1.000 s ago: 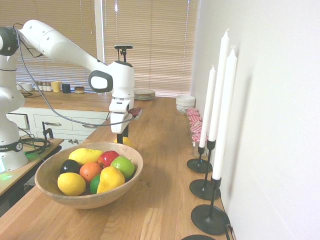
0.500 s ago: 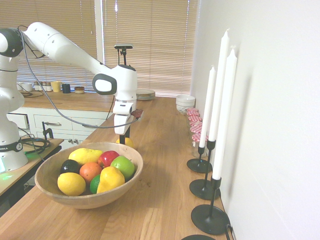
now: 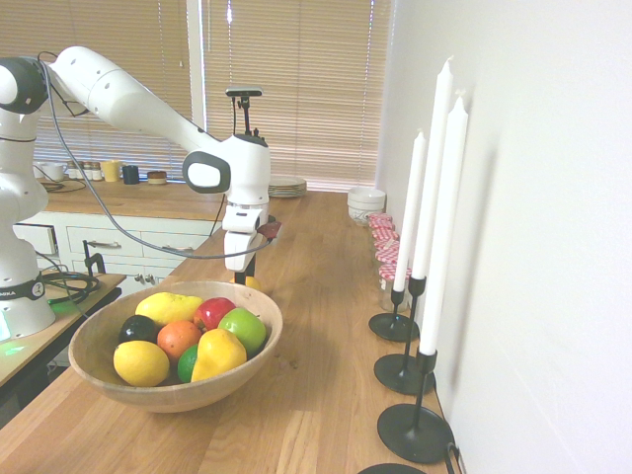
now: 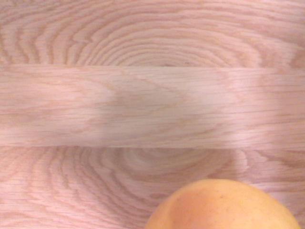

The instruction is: Take round pear out of the basket

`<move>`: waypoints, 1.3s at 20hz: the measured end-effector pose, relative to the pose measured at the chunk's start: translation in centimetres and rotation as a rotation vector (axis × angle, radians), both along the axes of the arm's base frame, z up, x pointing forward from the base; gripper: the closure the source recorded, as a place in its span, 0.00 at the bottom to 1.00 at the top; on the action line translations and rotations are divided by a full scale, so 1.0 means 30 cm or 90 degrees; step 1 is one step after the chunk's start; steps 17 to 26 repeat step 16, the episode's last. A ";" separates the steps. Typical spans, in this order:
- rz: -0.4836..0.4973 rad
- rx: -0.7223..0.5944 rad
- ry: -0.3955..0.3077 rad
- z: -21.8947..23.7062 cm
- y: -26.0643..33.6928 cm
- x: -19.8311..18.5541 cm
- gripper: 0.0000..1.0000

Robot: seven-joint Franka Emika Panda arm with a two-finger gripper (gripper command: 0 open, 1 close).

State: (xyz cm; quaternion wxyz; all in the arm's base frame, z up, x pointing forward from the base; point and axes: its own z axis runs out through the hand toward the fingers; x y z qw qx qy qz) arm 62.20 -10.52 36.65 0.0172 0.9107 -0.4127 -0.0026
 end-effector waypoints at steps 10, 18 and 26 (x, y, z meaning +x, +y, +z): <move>-0.004 0.001 -0.002 0.008 0.006 -0.010 0.00; -0.007 0.005 -0.013 0.053 0.006 -0.046 0.00; -0.007 0.005 -0.013 0.053 0.006 -0.046 0.00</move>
